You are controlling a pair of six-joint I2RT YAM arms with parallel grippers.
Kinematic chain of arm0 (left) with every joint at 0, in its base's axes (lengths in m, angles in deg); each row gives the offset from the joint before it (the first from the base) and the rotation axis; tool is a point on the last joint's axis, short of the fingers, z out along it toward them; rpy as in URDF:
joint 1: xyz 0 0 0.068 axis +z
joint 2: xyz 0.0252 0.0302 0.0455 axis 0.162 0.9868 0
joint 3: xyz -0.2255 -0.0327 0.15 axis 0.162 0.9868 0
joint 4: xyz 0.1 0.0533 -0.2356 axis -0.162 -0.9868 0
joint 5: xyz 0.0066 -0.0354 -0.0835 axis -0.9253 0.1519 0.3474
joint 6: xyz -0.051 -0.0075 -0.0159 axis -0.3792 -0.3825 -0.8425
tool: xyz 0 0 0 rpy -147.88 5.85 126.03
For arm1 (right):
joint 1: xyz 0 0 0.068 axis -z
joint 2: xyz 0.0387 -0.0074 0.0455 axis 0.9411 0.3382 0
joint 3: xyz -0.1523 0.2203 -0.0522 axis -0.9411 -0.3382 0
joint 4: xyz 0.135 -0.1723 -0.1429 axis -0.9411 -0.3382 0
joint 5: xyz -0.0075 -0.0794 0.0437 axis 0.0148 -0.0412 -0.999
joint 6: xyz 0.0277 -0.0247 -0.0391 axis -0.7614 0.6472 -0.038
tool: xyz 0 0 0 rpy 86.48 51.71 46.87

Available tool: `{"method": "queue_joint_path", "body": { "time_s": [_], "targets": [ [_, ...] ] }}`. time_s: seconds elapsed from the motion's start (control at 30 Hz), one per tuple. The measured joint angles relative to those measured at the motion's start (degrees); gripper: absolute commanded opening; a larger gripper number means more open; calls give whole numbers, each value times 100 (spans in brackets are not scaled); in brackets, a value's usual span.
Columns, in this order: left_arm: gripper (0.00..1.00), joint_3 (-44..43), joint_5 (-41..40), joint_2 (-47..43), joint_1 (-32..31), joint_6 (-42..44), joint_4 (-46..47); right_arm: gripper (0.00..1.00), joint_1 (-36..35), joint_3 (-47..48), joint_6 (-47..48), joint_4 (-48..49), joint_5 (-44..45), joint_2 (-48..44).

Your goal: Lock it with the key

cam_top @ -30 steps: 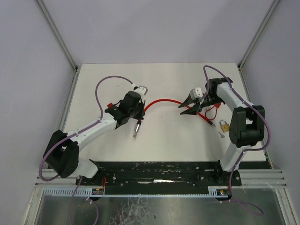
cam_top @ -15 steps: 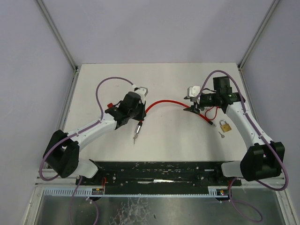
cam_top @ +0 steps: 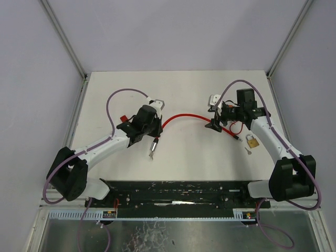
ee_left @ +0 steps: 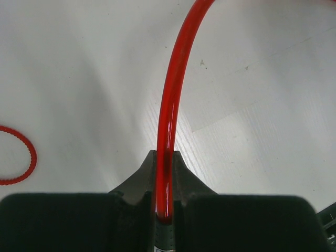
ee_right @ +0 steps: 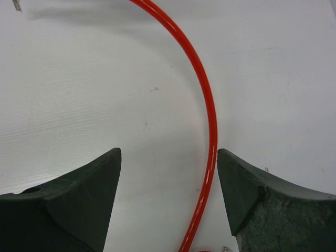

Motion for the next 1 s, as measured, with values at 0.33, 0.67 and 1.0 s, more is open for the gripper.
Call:
{"method": "queue_joint_path", "body": {
  "time_s": [0.33,0.67,1.0],
  "targets": [
    [0,0,306,-153,0,2,76,75,-138,-282,664,195,-435,-33],
    [0,-4,529,-308,-20,4,76,67,-1388,629,1388,710,-190,988],
    [0,-70,907,-586,-26,-2,76,51,-2070,1451,2079,450,389,2164]
  ]
}}
